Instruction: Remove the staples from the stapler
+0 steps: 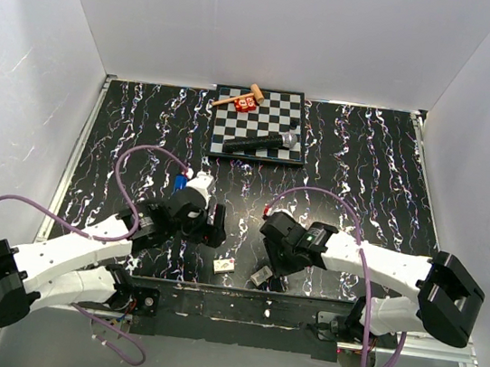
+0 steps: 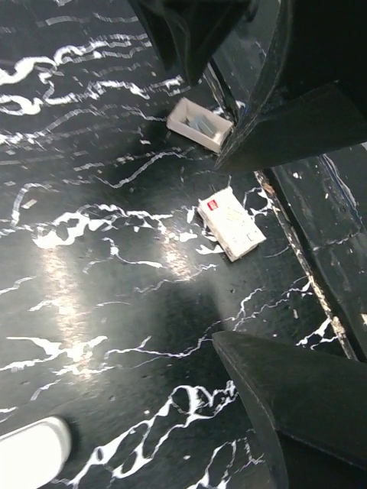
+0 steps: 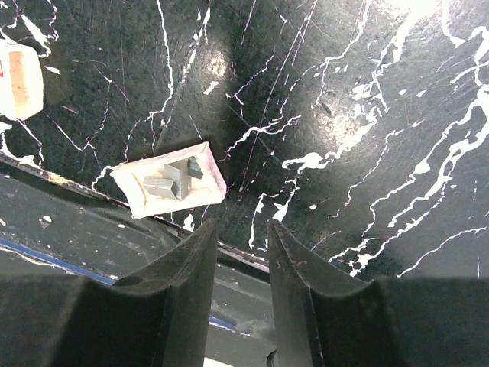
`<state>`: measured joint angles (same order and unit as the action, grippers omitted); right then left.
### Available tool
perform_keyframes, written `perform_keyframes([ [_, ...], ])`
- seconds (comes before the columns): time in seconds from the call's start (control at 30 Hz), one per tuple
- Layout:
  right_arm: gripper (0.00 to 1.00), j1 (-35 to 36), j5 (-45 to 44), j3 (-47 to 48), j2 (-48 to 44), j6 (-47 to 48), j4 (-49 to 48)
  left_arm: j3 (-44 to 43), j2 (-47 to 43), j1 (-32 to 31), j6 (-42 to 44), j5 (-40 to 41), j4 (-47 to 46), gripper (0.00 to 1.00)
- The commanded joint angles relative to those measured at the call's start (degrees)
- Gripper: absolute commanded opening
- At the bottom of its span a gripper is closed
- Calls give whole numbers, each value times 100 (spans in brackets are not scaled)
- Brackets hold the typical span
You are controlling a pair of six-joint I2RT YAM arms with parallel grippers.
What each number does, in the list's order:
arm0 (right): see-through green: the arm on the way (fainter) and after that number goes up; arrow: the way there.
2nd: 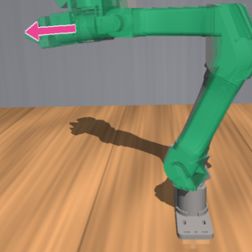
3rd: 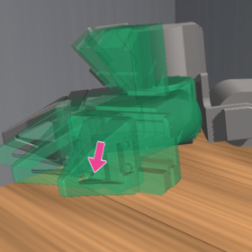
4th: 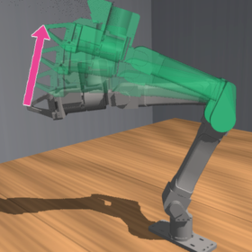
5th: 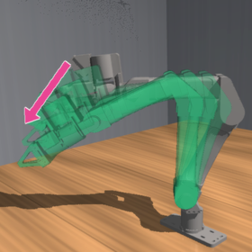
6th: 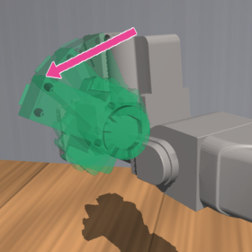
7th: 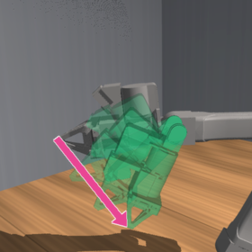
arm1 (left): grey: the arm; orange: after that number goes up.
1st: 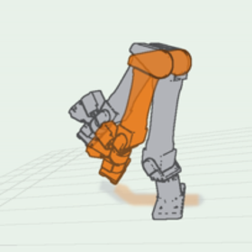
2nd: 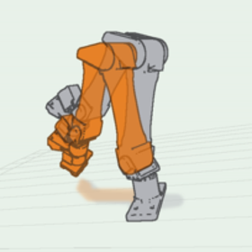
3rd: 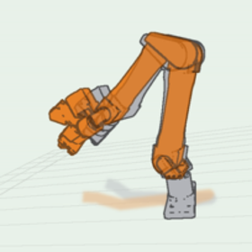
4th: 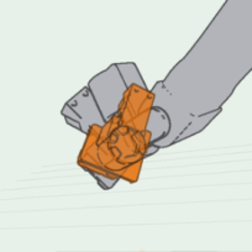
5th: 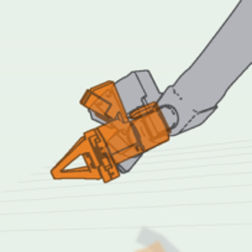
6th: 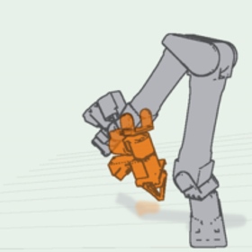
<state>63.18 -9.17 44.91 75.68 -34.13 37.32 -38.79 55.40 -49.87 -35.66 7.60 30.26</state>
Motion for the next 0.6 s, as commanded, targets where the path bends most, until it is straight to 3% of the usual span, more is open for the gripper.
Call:
perform_keyframes([
  [0.0,40,-34,196,-52,-89,29,-269,231,50,-313,-696,462,120,79],
  [0.1,39,-60,231,-43,-53,55,-357,371,24,-436,-907,497,120,56],
  [0.2,38,-104,266,9,-1,91,-418,512,-20,-480,-1057,506,112,39],
  [0.3,37,-139,328,62,105,126,-471,635,-46,-489,-1136,471,77,7],
  [0.33,37,-156,345,80,148,135,-489,679,-29,-489,-1145,445,42,0],
  [0.57,36,-192,416,203,439,196,-585,916,129,-524,-1154,163,-257,0],
])
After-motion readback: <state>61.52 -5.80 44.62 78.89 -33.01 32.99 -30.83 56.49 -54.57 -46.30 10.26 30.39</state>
